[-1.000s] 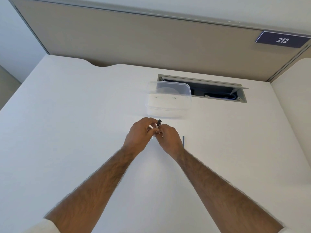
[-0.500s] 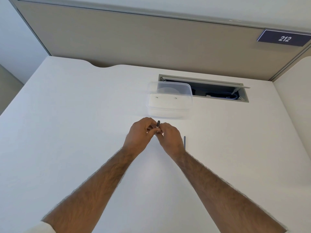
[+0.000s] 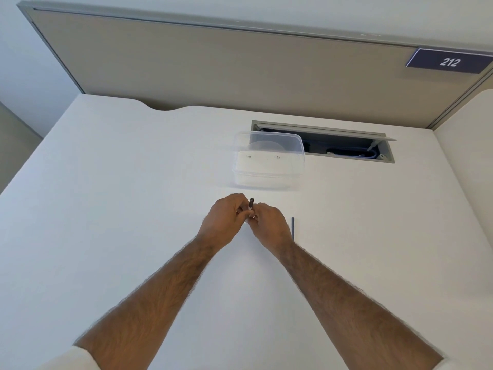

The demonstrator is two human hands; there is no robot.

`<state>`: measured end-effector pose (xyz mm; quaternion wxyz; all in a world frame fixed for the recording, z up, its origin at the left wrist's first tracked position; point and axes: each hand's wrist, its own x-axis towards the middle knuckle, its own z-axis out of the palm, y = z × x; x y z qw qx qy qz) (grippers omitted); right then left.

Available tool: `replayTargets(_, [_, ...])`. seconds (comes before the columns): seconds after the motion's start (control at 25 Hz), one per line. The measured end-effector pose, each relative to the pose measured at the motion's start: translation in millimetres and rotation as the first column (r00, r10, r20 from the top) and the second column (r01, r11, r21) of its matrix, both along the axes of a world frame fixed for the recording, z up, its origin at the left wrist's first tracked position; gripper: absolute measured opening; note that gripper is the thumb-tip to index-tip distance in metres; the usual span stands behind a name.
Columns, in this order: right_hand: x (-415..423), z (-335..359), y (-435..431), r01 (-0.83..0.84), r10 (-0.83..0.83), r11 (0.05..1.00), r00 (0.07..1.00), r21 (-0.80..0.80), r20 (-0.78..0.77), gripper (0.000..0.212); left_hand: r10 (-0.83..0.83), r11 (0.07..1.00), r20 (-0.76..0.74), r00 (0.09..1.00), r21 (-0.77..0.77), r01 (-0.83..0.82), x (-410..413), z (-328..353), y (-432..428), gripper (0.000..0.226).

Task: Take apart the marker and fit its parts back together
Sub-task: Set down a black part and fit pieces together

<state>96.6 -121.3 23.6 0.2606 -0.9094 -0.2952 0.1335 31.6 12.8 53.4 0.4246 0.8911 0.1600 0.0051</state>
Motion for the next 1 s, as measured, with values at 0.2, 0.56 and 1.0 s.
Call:
replayTargets(0.2, [3.3,0.7,-4.5,0.053,-0.046,0.996,0.994,0.07,-0.102,0.015,0.059,0.997,0.032,0.998,-0.053,-0.058,1.7,2.3,0.1,0.004])
replayTargets(0.56, [0.0,2.8,-1.6,0.095,-0.081,0.993,0.979,0.068,-0.189,0.005,0.286,0.884,0.077,0.955,-0.405,-0.232,5.8,3.4,11.2,0.003])
replayTargets(1.0, [-17.9,-4.4,-1.1,0.173,-0.163,0.985,0.955,0.02,-0.248,0.01,0.487,0.719,0.082,0.869,-0.603,-0.346,10.4,7.1,31.4,0.011])
